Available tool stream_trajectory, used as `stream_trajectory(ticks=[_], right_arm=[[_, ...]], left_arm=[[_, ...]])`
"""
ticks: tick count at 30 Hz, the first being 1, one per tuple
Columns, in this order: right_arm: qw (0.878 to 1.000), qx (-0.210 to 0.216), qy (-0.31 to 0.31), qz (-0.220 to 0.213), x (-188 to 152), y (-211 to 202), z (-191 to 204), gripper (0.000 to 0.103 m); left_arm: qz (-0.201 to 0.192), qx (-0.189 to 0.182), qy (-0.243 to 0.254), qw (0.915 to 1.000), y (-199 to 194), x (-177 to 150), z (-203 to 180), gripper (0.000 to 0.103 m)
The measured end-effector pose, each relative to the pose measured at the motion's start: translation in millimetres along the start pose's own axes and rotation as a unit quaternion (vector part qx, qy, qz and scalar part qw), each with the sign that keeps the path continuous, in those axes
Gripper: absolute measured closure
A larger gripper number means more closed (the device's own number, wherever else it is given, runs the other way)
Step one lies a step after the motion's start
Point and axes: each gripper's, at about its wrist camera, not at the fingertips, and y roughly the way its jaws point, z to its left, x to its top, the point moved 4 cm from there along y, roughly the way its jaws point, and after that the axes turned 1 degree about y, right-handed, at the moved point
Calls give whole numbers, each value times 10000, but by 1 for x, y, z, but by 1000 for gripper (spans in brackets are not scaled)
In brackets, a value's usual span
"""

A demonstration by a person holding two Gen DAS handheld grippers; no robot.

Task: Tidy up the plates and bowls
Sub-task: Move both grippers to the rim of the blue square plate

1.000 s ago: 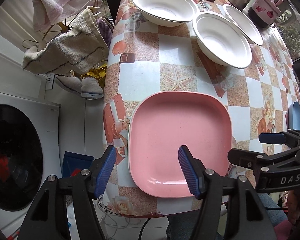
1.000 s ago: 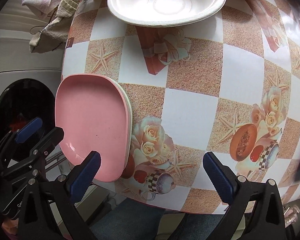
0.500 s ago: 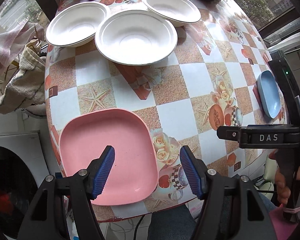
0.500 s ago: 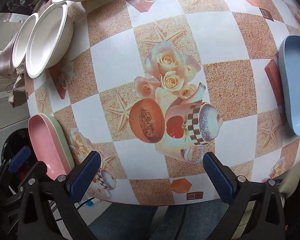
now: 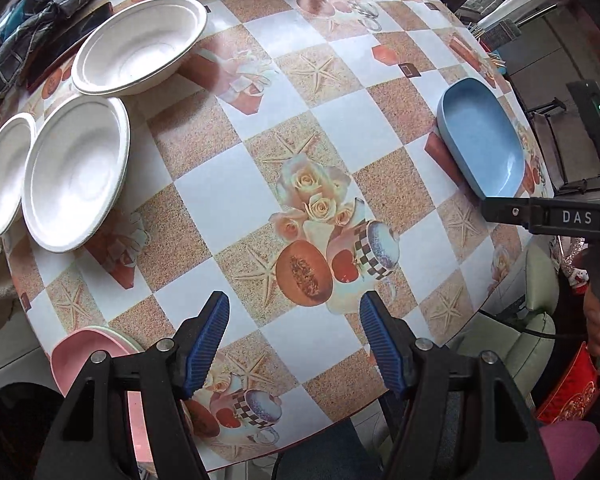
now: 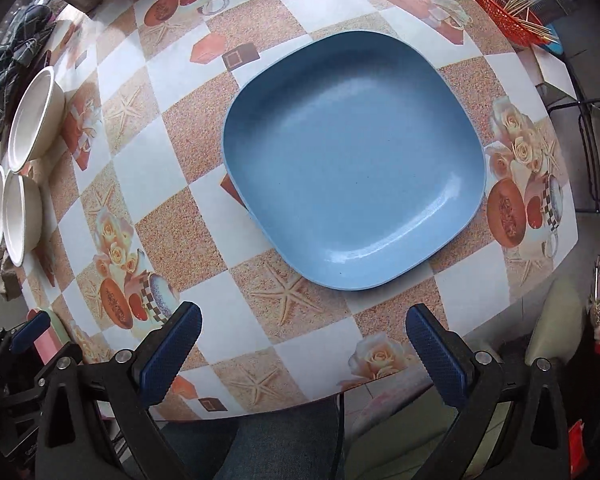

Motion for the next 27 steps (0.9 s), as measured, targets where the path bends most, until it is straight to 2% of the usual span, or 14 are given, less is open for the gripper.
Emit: stream_trajectory(ticks=[4, 10, 15, 20, 27], right_arm=[[9994, -35, 335, -3, 25, -20, -68, 0], [9990, -81, 436, -1, 59, -33, -136, 0], [9991, -172, 358, -159, 90, -41, -156, 0], [9981, -517, -21, -349, 136, -45, -165, 0], [9948, -637, -664, -432, 186, -45, -168, 0]], left_arm=[[134, -72, 126, 9998, 10, 24, -26, 31], [282, -276, 6, 9992, 24, 62, -62, 28], [293, -370, -36, 9989, 35, 87, -90, 28], [405, -453, -158, 9980, 50, 107, -112, 28], [451, -262, -106, 9986, 65, 126, -131, 28]])
